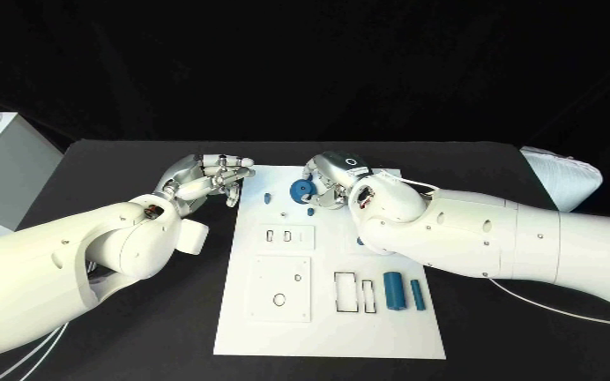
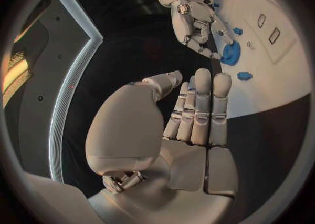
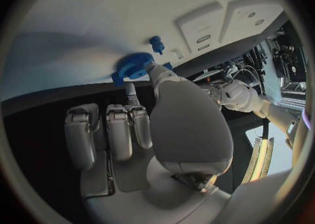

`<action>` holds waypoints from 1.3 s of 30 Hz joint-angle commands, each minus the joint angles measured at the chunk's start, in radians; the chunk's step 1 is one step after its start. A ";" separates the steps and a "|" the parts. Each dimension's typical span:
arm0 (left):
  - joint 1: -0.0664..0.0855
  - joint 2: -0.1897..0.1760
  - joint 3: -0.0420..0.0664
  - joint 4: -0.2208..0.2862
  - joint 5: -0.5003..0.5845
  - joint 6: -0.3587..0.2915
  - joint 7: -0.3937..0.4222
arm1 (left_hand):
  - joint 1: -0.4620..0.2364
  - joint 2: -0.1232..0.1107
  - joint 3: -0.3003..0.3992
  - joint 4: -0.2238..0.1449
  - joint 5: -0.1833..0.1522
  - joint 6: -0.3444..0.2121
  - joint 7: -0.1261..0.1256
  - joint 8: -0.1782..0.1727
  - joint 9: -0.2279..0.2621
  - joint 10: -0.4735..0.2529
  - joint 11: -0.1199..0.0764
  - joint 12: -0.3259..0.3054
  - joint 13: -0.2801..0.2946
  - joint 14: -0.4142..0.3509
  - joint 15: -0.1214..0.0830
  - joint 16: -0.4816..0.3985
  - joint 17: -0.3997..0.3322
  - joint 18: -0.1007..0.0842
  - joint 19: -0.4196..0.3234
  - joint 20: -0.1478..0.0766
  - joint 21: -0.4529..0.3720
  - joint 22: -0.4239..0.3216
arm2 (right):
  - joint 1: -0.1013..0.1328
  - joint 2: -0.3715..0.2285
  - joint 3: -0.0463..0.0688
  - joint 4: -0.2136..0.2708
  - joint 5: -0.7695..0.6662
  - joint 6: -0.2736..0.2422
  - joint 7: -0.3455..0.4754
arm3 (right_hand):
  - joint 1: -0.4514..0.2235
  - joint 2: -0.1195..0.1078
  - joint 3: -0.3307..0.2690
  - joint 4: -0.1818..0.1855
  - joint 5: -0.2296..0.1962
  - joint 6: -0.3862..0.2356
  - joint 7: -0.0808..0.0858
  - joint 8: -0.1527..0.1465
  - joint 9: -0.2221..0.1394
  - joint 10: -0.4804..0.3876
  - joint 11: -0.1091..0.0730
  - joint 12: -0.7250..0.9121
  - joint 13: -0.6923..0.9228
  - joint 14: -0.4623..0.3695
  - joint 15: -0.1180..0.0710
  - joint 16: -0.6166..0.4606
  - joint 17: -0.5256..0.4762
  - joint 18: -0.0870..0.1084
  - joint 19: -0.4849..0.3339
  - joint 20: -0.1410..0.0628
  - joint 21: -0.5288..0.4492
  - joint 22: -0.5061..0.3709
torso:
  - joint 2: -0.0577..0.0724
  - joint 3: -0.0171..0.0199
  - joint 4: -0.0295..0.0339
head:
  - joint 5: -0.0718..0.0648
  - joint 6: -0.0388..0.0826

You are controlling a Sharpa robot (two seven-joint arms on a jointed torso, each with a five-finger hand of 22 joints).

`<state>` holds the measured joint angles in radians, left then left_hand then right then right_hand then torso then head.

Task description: Assemble the parts on the task board

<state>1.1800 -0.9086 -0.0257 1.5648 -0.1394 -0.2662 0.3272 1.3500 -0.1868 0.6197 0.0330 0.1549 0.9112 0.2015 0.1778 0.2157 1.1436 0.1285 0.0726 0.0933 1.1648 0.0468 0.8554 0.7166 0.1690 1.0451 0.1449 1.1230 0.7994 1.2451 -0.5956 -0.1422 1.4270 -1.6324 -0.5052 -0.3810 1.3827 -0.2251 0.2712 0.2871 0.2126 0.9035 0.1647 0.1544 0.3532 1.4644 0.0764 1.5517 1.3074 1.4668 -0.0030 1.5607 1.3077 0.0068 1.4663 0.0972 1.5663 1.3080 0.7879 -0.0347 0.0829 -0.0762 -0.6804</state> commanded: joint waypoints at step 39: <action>0.000 0.004 0.000 -0.016 -0.010 0.018 -0.001 | 0.000 0.001 0.017 -0.004 0.001 -0.010 0.003 0.000 0.002 -0.009 0.003 0.005 0.002 -0.006 0.001 0.006 -0.003 -0.009 -0.005 -0.001 0.010 0.003 | 0.020 -0.144 0.002 0.097 0.175 -0.173 0.179 | -0.089 0.064 -0.028 -0.010 0.053 0.026 -0.004 -0.023 -0.010 0.083 0.001 -0.003 0.239 0.097 0.005 0.000 0.232 -0.004 0.099 0.006 -0.006 0.253 | -0.009 0.0110 -0.0151 | 0.000 0.016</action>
<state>1.1793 -0.9069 -0.0261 1.5483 -0.1462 -0.2654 0.3223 1.3499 -0.1868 0.6293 0.0291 0.1549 0.9074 0.2050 0.1778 0.2168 1.1400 0.1323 0.0726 0.0945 1.1648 0.0468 0.8551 0.7141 0.1691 1.0451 0.1449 1.1269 0.8011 1.2634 -0.7348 -0.1412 1.5176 -1.5027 -0.5842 -0.2847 1.2833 -0.1645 0.2395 0.2758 0.2616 0.9361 0.1569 0.1350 0.3436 1.4644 0.0763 1.5519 1.3078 1.4634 0.0004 1.5607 1.3074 0.0067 1.4661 0.1041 1.5663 1.3075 0.7821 -0.0272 0.0715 -0.0755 -0.6665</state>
